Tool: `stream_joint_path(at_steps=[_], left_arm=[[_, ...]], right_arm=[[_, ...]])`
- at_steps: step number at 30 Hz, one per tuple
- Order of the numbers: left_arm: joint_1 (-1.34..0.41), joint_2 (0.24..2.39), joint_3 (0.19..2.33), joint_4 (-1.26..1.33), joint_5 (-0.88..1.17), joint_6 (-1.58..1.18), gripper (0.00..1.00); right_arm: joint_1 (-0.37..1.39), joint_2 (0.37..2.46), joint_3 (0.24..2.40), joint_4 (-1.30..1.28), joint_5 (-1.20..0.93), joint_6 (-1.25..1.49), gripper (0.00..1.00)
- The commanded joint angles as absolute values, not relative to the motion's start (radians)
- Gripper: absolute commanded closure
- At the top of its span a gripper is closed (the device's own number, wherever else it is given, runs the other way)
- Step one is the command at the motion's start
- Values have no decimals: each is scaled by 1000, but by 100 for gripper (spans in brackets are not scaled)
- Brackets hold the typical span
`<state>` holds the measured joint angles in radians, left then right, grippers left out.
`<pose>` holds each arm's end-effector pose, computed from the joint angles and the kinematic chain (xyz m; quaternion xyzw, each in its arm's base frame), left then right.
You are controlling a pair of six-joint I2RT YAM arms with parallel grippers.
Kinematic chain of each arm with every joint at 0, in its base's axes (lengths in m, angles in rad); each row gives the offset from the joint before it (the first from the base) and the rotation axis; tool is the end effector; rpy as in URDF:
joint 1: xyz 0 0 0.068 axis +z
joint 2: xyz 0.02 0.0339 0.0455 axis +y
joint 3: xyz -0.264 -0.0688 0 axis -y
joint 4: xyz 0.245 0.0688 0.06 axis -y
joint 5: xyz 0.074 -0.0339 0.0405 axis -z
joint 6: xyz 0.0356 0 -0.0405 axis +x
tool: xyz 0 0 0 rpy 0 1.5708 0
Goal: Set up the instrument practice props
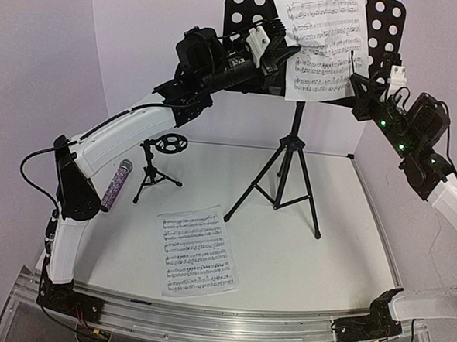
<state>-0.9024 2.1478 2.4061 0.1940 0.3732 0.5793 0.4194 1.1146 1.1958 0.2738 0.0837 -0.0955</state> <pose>0.2885 -0.3863 0.5022 0.4679 0.2786 -0.2311 0.8063 0.2256 0.0973 0.4682 -0.1121 0.5606 0.1087 0.8133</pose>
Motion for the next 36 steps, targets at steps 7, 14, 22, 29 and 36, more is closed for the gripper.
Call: stream_joint_path(at_steps=[7, 14, 22, 29, 36], left_arm=[[-890, 2187, 2500, 218, 491, 671, 100], [-886, 2152, 2448, 221, 483, 683, 100], [-879, 2149, 2444, 209, 474, 704, 100], [-878, 2146, 2437, 218, 479, 702, 100], [-877, 2136, 2423, 222, 480, 699, 100]], right_arm=[[427, 1091, 1264, 173, 77, -125, 82], [427, 1087, 1397, -74, 17, -112, 52], [427, 1261, 1938, -734, -15, -66, 34], [423, 1481, 2410, -952, -89, -55, 27], [398, 1583, 2608, -928, -139, -14, 28]])
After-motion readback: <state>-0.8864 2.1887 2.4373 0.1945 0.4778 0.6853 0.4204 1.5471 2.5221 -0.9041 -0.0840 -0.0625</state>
